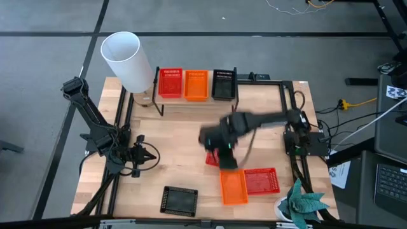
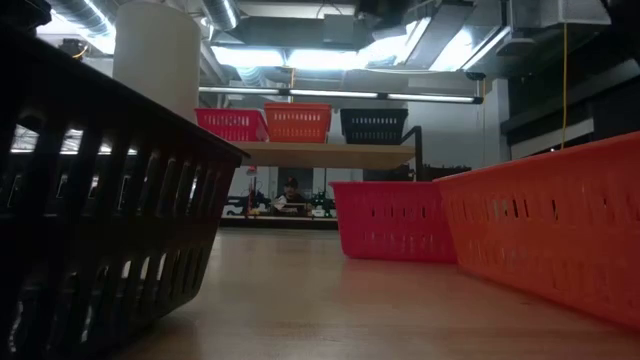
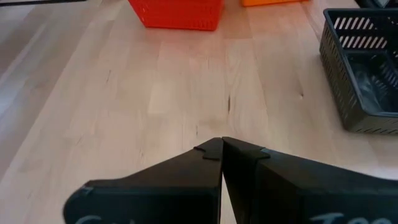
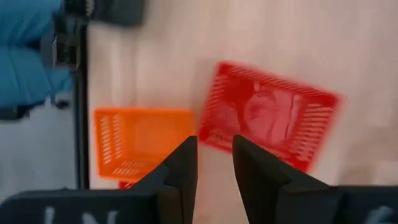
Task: Stack baskets on shelf by color
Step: Stack the orange bin on the orange bin on the shelf
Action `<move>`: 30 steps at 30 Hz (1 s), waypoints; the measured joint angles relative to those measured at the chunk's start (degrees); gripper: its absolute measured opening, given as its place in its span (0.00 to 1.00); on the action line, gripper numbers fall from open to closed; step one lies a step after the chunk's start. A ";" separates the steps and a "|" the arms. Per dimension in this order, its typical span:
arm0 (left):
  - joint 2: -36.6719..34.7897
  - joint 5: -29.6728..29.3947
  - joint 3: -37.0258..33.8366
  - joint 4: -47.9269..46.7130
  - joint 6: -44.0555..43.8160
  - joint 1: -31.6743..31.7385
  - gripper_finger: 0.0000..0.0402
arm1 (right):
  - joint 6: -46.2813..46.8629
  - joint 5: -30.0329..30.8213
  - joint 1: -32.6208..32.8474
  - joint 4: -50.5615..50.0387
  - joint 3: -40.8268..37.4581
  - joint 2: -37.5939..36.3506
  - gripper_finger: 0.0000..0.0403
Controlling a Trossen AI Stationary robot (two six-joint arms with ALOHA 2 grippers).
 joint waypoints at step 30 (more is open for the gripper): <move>0.00 0.00 0.00 0.09 -0.22 0.00 0.00 | 38.02 10.21 28.70 37.05 -38.18 0.11 0.25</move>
